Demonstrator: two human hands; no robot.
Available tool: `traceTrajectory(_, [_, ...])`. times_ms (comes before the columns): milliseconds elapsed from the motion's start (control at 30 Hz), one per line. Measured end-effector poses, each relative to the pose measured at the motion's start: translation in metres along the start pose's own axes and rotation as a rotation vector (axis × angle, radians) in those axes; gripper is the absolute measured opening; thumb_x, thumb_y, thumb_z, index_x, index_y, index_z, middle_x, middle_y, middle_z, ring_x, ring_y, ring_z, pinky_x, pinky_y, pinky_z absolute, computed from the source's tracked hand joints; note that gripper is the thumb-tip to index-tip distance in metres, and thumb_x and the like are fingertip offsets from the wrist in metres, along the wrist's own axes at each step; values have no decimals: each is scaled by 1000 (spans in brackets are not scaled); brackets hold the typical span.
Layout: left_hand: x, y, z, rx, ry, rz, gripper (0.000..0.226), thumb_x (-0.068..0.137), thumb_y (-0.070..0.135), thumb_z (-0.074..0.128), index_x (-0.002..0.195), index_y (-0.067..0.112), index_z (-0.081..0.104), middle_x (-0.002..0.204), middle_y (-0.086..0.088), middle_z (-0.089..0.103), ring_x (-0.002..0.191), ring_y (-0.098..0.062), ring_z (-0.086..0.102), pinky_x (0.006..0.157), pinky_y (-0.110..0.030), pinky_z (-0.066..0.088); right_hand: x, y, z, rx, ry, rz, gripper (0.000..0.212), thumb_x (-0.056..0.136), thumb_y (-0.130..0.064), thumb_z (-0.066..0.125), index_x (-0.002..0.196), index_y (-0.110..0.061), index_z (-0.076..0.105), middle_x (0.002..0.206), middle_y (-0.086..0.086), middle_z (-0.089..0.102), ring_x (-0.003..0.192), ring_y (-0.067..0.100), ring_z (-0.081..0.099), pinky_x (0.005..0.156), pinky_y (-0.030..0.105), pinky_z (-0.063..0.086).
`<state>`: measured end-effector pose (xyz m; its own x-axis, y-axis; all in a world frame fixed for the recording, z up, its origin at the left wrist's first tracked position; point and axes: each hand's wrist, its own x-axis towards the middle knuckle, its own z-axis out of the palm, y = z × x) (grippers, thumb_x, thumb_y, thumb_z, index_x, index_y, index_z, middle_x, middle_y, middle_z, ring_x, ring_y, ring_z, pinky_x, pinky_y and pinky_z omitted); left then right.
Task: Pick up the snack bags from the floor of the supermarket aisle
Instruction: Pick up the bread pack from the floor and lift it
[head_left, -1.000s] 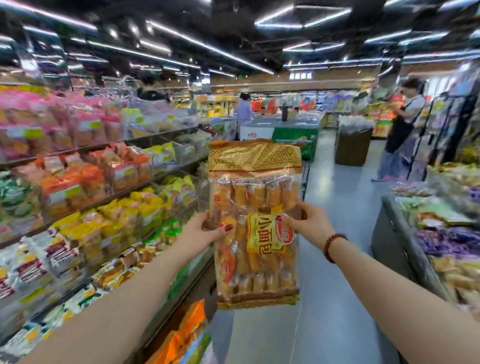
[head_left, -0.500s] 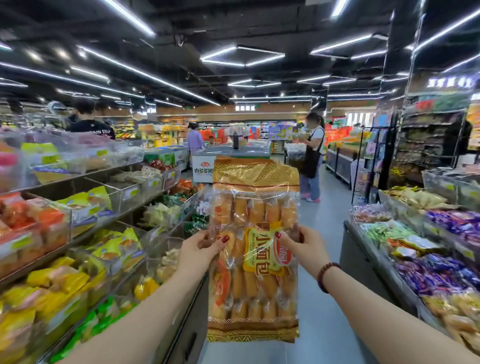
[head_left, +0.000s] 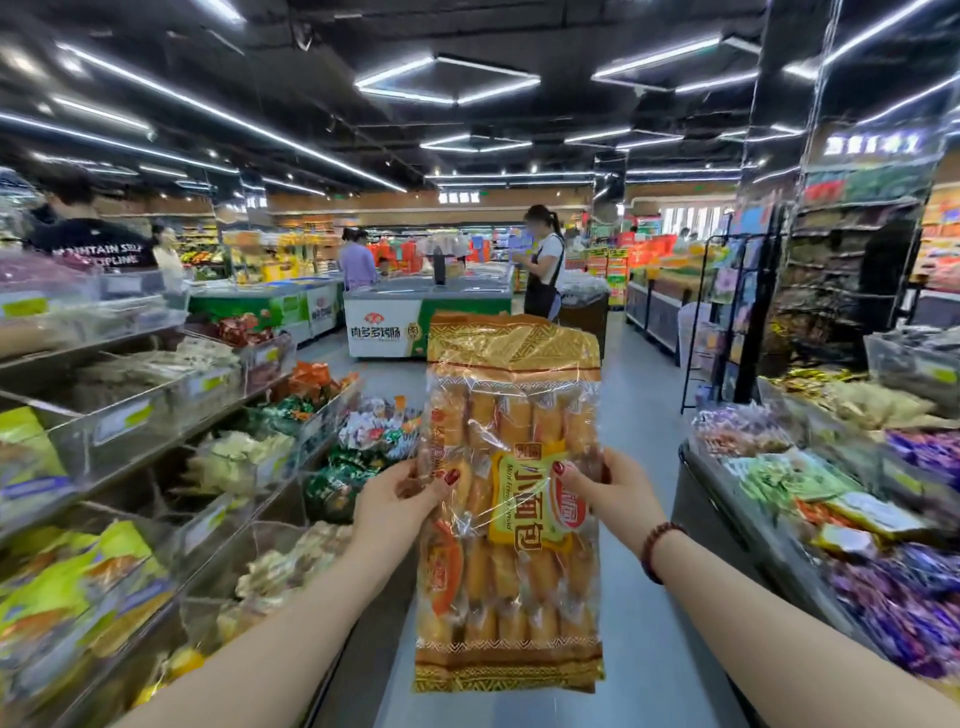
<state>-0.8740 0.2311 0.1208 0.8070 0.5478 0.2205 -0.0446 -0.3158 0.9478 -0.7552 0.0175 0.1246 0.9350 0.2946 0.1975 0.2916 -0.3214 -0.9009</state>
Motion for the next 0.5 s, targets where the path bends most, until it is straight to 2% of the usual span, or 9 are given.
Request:
traceTrajectory(100, [54,-7,32,9,-4,-47,13,81,29,74,93,25,72,88,1,75,85,-23,70,82,-50,56,63,23,-8,-6,-6,12,46,77,-47,70,99,-7,61,92,7,71,84,21,69,77,48,58])
traceTrajectory(167, [88,-13,54,41,-1,-39,26,76,39,75,98,27,72,90,3,75,86,-22,71,83,-50,56,103,34,-11,-19,-7,23,49,77,-48,69,100,-6,61,91,7,71,83,21,69,76,46,59])
traceTrajectory(200, [103,-15,64,44,-12,-33,34,74,44,75,103,27,72,92,4,75,87,-19,70,84,-48,56,122,38,-13,-27,-14,25,46,78,-47,69,98,-7,62,88,5,71,82,20,69,73,42,59])
traceTrajectory(267, [130,-19,79,37,-11,-47,35,78,41,74,108,26,69,95,6,73,87,-13,69,81,-38,57,152,43,-13,-23,-16,29,31,82,-40,69,92,-12,61,83,-1,68,79,17,66,62,27,55])
traceTrajectory(333, [156,-24,91,19,-19,-75,30,81,35,73,108,24,67,98,5,71,87,-9,65,74,-24,52,179,51,-9,-1,-17,28,19,85,-33,68,90,-16,60,82,-2,66,78,14,65,58,21,49])
traceTrajectory(367, [171,-29,97,23,-20,-80,36,80,38,74,109,19,67,102,0,71,90,-12,65,75,-24,51,191,55,-7,2,-19,27,16,86,-31,67,90,-18,59,81,-3,66,76,12,65,56,19,48])
traceTrajectory(433, [201,-42,109,27,-4,-101,60,71,50,75,113,8,66,110,-12,69,101,-25,64,89,-37,51,219,65,0,-1,-25,27,11,87,-29,67,86,-22,58,79,-6,64,72,6,62,53,15,45])
traceTrajectory(500, [233,-58,118,28,-25,-134,63,68,53,74,108,6,67,104,-15,69,102,-31,64,91,-40,49,249,75,10,-16,-18,40,11,87,-30,66,83,-26,56,77,-8,63,69,3,60,50,12,42])
